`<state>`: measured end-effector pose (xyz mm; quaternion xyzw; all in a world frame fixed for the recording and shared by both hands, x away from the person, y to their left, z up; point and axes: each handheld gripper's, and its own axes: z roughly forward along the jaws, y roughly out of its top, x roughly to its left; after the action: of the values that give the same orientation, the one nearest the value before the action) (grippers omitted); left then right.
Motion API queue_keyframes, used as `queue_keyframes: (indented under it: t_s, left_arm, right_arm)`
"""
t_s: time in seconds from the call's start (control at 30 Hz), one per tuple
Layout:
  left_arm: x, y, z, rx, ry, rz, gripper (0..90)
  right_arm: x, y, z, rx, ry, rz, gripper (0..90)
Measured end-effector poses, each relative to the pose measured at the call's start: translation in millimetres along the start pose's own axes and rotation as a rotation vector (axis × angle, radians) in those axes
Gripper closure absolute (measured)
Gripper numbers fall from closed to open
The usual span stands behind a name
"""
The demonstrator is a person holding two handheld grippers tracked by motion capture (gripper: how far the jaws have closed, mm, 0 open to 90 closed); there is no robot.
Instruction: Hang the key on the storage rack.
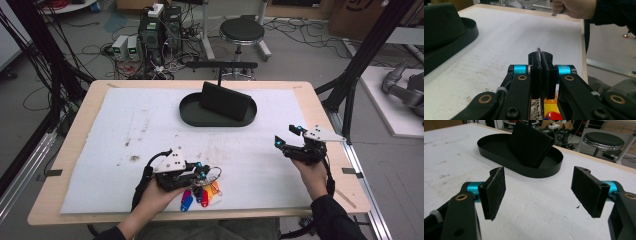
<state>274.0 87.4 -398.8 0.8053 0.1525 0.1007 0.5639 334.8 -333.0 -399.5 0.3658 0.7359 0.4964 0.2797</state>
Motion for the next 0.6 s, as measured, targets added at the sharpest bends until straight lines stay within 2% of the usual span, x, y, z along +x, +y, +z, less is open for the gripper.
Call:
queue_keyframes:
  t_s: [0.3, 0.6]
  left_arm:
    - [12.6, 18.1, -14.6, -0.049, 0.029, 0.028, 86.3]
    - [23.2, 31.7, -20.6, -0.078, 0.048, 0.038, 86.3]
  right_arm:
    - [-0.8, -0.2, 0.8, 0.002, -0.003, 0.009, 28.0]
    - [-2.0, -0.4, 1.9, 0.003, -0.003, 0.005, 28.0]
